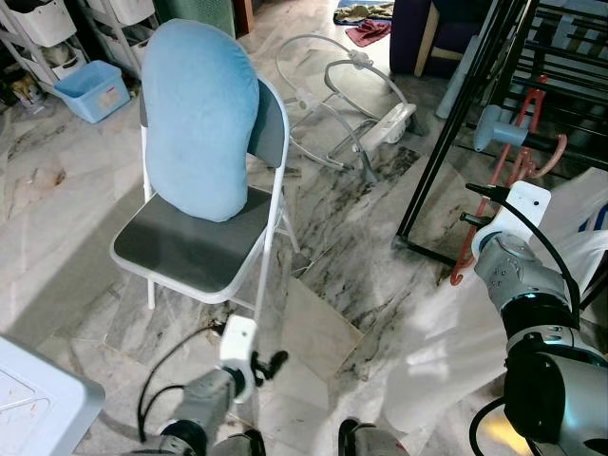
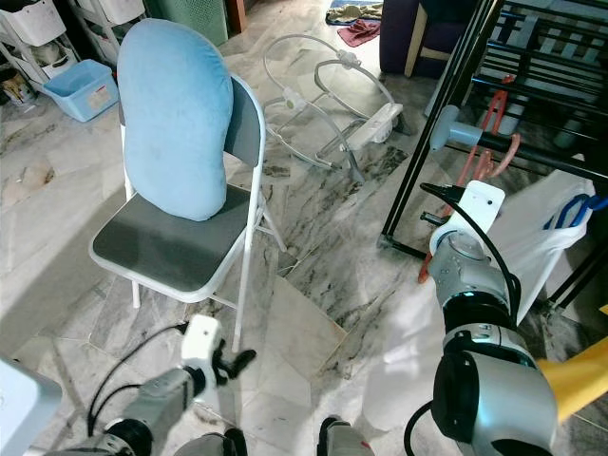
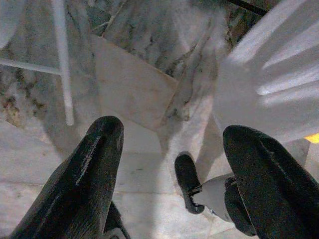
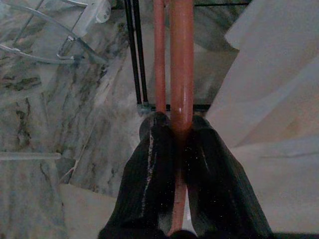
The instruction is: Hang hanger
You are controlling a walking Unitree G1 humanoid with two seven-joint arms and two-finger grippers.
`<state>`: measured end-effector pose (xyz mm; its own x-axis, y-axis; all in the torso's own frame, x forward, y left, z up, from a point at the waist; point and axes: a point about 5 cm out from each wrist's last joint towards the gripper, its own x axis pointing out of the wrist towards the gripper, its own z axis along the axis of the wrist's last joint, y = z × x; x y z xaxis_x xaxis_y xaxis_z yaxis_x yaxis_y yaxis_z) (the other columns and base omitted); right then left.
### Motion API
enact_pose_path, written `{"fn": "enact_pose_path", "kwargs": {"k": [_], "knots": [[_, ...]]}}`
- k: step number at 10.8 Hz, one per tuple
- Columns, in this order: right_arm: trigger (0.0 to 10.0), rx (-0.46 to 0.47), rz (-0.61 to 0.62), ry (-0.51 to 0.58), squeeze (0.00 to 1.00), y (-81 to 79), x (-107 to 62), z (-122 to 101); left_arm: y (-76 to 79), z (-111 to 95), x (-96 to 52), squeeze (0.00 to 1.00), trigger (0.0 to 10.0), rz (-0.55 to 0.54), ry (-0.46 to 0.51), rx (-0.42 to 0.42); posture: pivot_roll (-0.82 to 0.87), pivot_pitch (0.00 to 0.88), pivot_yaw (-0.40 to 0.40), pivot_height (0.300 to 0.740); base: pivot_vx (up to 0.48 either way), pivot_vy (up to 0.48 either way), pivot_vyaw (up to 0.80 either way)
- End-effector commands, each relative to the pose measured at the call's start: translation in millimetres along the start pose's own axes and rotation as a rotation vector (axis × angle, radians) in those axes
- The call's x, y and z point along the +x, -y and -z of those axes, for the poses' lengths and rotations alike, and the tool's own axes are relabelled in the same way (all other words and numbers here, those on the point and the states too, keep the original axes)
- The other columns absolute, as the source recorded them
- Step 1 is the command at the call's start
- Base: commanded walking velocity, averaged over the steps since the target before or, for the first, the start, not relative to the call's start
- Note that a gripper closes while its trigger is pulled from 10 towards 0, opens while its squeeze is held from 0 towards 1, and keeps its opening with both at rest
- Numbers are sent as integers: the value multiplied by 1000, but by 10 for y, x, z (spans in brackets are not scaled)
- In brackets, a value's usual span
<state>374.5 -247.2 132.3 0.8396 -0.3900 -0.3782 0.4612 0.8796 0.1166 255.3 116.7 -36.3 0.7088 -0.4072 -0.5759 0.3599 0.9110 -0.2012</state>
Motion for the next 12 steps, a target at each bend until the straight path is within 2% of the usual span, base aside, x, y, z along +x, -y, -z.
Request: {"fn": "enact_pose_path", "kwargs": {"k": [1,2,4,5,6,8,11,12], "knots": [[10000,-11,15,-92,1000,79,-1,261,32,120,-20,0,10000,-1,-40,3,-123,194,46,740,0,0,0],[10000,-15,5,-82,1000,84,-2,259,58,154,-22,0,10000,2,-46,4,-122,195,48,740,0,0,0],[10000,-88,20,-30,1000,133,-8,228,64,172,-27,0,10000,2,-48,8,-120,195,51,740,0,0,0],[10000,-189,8,43,1000,208,-34,239,66,177,-28,0,10000,-3,-48,9,-119,197,52,740,0,0,0],[10000,-224,22,88,1000,327,-72,280,69,181,-28,0,10000,-5,-48,9,-125,199,53,740,0,0,0],[10000,-275,36,166,1000,405,-140,294,75,182,-26,0,10000,-3,-50,11,-134,199,57,740,0,0,0],[10000,-369,25,360,1000,509,-349,260,94,176,-17,0,10000,7,-54,25,-149,201,68,740,0,0,0],[10000,-355,11,389,1000,521,-397,274,100,171,-13,0,10000,8,-55,30,-153,200,68,740,0,0,0]]}}
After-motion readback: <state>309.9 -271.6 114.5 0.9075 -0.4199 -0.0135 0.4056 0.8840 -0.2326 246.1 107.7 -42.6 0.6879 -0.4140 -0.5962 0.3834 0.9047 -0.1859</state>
